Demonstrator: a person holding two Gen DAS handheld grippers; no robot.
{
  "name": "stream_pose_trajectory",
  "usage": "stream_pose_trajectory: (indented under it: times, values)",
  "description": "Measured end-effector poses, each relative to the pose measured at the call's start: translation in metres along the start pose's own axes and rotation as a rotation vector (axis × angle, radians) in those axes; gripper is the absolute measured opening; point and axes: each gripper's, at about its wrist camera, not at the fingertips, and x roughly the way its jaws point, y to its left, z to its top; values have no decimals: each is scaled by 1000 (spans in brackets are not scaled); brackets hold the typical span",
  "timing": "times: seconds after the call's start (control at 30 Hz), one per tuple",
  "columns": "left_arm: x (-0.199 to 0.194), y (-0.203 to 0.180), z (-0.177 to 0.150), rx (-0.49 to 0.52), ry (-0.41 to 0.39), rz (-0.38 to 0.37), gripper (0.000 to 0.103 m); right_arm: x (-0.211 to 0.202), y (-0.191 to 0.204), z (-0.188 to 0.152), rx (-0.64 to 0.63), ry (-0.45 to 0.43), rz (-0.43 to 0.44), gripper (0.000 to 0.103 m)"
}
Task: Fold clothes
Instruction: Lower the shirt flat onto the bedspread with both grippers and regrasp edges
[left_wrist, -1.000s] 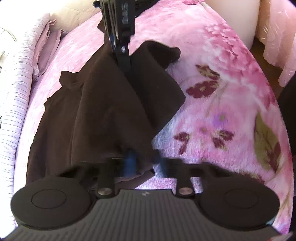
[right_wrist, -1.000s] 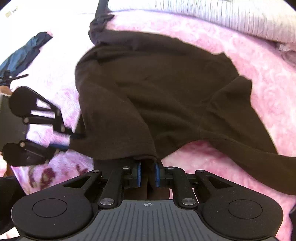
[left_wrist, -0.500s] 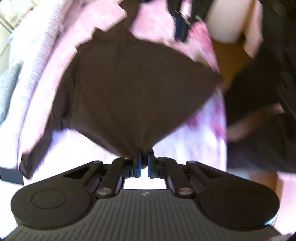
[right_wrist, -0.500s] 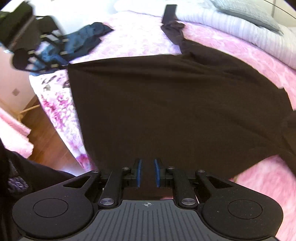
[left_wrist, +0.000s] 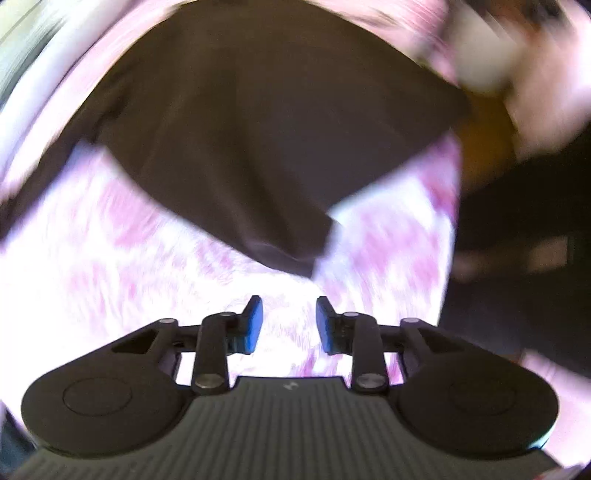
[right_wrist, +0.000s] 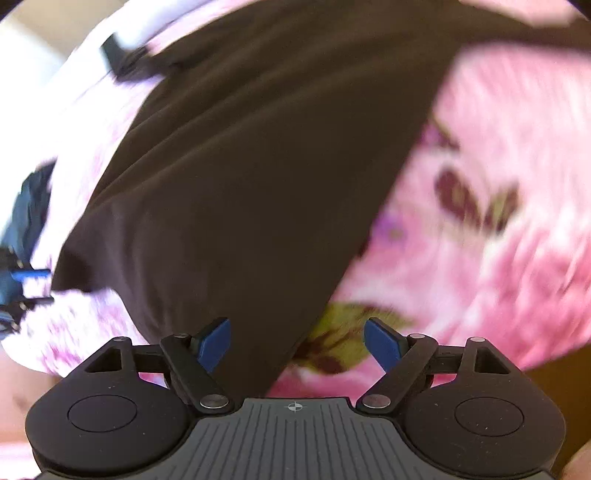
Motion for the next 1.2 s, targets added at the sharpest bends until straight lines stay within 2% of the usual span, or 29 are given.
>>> stream_pose_trajectory:
  times: [0.07,0.13,0.2,0.23,0.27,0.3,0.33,0.4,0.5,0.57,0.67,0.77,0.83,0.87,0.9,1.03,1.1,1.2]
  values:
    - [4,21,3,-167,-18,-21,32,7,-4,-6,62,-4,28,83]
    - [7,38,4,-302,-39,-58,32,11,-1,-10,61,-12,-7,74]
    - [9,47,4,-376,-63,-84,33,15,3,-13,60,-20,-43,48]
    - [10,49,4,-396,-66,-88,33,16,3,-15,74,-24,-63,41]
    - [12,51,3,-417,-70,-91,33,16,0,-15,90,-19,-71,27]
    - [14,52,3,-438,-74,-95,33,16,-4,-14,106,-14,-77,11]
    - [16,55,2,-455,-75,-99,33,15,-6,-12,106,3,-52,1]
    - [21,61,1,-491,-76,-110,33,8,-4,-8,49,19,-48,1]
    - [30,65,3,-528,-85,-105,34,-18,-10,-3,-35,-1,-121,1]
    - [40,67,6,-546,-87,-115,36,-39,-28,1,-27,-18,-192,1]
    - [60,65,11,-561,-71,-138,39,-51,-40,2,-35,-16,-235,1]
    - [74,60,17,-566,-58,-145,40,-48,-36,1,-83,8,-239,1]
    - [76,57,23,-559,-46,-144,34,-43,-33,0,-88,16,-238,1]
    - [77,55,26,-554,-36,-143,10,-42,-32,-2,-89,20,-242,1]
    - [73,54,27,-548,-33,-142,0,-42,-30,-3,-90,24,-245,1]
    - [32,55,13,-515,-38,-98,0,-51,-19,-4,-147,73,-257,1]
    - [12,55,-1,-521,-19,-102,0,-57,-11,-5,-193,111,-264,1]
    - [3,41,-12,-487,29,-122,0,-53,-6,-8,-249,179,-300,1]
